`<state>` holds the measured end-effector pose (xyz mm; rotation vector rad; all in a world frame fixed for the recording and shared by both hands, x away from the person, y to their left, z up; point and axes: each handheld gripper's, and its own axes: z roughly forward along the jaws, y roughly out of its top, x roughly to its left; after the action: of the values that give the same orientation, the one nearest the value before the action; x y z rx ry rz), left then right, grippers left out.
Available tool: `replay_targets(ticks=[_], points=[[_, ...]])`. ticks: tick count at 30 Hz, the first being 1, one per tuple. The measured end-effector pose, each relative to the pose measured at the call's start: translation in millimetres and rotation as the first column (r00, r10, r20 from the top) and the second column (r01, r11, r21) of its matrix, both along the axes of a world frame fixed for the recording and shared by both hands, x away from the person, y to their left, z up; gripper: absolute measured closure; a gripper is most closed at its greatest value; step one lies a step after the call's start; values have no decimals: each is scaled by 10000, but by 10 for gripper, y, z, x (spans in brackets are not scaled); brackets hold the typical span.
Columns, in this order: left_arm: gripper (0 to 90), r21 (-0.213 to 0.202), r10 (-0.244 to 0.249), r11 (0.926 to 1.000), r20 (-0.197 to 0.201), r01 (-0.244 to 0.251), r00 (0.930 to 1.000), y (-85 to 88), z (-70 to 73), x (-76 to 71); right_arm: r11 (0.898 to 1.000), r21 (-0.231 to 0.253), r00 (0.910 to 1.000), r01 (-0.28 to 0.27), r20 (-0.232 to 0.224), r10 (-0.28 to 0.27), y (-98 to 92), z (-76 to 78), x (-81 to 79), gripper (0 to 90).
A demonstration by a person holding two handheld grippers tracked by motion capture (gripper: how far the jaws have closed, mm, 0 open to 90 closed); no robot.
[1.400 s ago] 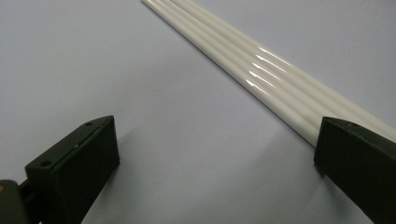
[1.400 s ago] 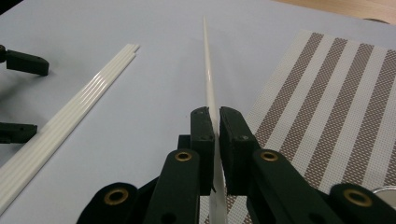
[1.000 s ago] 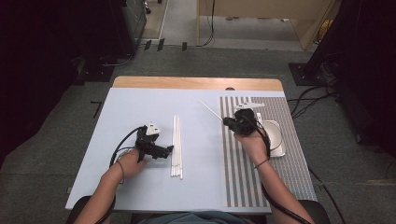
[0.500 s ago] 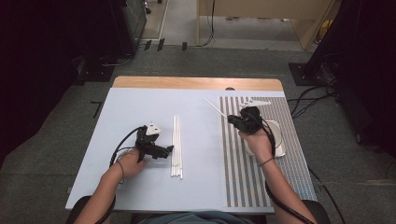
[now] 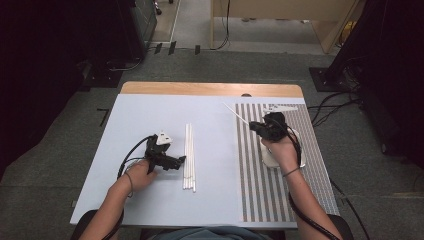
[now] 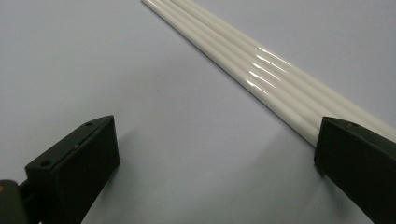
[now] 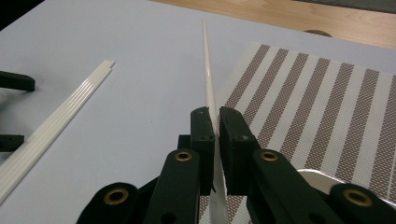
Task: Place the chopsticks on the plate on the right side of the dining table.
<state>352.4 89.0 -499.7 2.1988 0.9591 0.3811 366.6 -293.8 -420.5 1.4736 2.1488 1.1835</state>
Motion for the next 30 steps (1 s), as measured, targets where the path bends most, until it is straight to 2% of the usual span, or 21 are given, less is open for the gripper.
replay_targets(ticks=[30], points=[[0,9,-4,10000,-1,4,10000,0,0,0,9991,-29,9991,415,48,-415,-400,106,-5,852]])
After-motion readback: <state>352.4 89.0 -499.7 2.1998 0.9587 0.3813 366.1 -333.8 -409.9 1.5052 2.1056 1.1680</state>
